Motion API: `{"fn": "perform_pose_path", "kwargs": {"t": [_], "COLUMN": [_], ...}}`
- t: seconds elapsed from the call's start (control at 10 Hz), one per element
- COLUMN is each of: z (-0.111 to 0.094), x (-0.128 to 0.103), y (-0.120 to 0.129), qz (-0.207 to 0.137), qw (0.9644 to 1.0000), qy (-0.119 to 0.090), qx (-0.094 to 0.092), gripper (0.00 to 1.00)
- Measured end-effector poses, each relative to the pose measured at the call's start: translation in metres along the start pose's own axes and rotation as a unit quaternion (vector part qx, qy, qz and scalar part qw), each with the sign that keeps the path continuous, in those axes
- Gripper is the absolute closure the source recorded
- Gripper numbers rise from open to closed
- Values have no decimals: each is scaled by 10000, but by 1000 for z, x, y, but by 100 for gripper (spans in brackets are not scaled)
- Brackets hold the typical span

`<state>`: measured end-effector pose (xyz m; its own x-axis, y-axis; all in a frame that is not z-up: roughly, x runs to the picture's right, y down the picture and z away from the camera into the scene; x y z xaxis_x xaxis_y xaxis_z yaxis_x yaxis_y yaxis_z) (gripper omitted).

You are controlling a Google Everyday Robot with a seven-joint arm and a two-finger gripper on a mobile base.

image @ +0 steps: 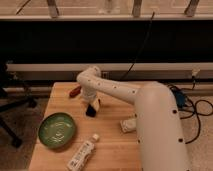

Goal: Place the eraser on the white sponge

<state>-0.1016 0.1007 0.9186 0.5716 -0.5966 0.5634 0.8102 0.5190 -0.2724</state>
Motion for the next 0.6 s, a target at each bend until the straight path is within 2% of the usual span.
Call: {"fn": "perform_pose_path", "kwargs": {"t": [0.1, 0.6], "z": [0, 11], "x": [0, 0], "y": [-1, 9], "qz": [-22, -375], "qw": [10000, 9986], "qy": [-28, -135], "qx": [-4, -342], "gripper": [20, 20]}}
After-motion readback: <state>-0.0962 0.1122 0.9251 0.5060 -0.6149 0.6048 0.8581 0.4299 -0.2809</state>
